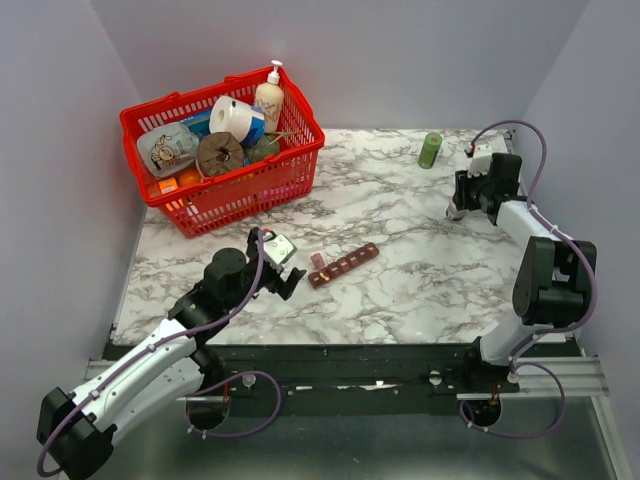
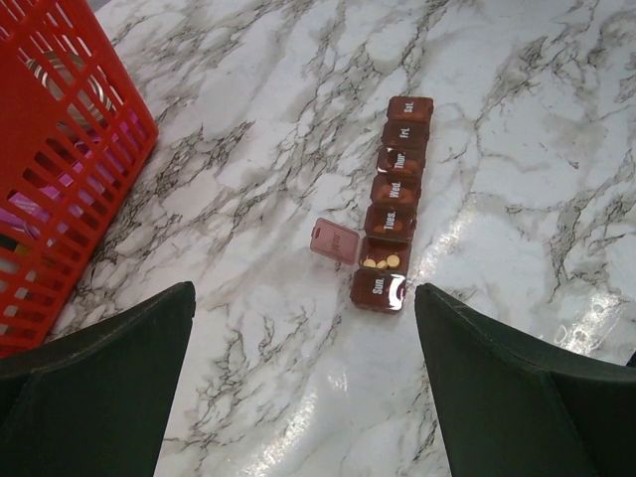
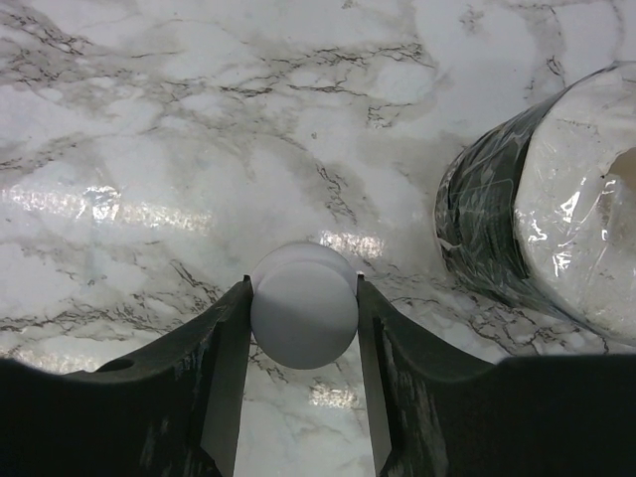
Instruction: Sort the pills into containers
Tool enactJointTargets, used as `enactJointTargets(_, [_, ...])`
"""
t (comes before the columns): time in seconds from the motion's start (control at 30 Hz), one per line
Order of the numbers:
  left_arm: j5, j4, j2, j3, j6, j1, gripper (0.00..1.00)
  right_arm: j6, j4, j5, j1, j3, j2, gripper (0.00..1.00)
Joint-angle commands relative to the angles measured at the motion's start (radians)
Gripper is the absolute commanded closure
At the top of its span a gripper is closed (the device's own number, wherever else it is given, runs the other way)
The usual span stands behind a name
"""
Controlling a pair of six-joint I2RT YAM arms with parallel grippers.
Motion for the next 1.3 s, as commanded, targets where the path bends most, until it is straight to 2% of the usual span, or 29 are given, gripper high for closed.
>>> enactJointTargets(0.0, [0.019, 0.007, -0.002, 0.008, -0.019, 0.012, 0.01, -0.027, -0.03, -0.001, -0.004, -0.01, -0.022, 0.5])
enactJointTargets(0.33, [0.031, 0.004, -0.01, 0.005, -0.014, 0.016, 0.01, -0.142, -0.127, -0.023, -0.062, -0.198, -0.256, 0.6])
enactJointTargets(0.6, [0.064, 0.021, -0.025, -0.008, -0.003, 0.018, 0.01, -0.28, -0.263, -0.075, -0.256, -0.336, -0.41, 0.58])
enactJointTargets(0.8, [0.065, 0.02, -0.033, -0.013, 0.006, 0.018, 0.01, -0.42, -0.412, -0.194, -0.427, -0.39, -0.516, 0.57])
enactJointTargets(0.97, [0.085, 0.021, -0.028, -0.015, 0.01, 0.018, 0.01, -0.512, -0.478, -0.225, -0.514, -0.429, -0.591, 0.56])
enactJointTargets(1.13, [0.11, 0.021, -0.022, -0.018, 0.021, 0.018, 0.01, -0.532, -0.511, -0.26, -0.537, -0.439, -0.588, 0.48])
enactJointTargets(1.27, [0.125, 0.02, -0.021, -0.024, 0.029, 0.018, 0.01, -0.541, -0.535, -0.274, -0.539, -0.424, -0.577, 0.27])
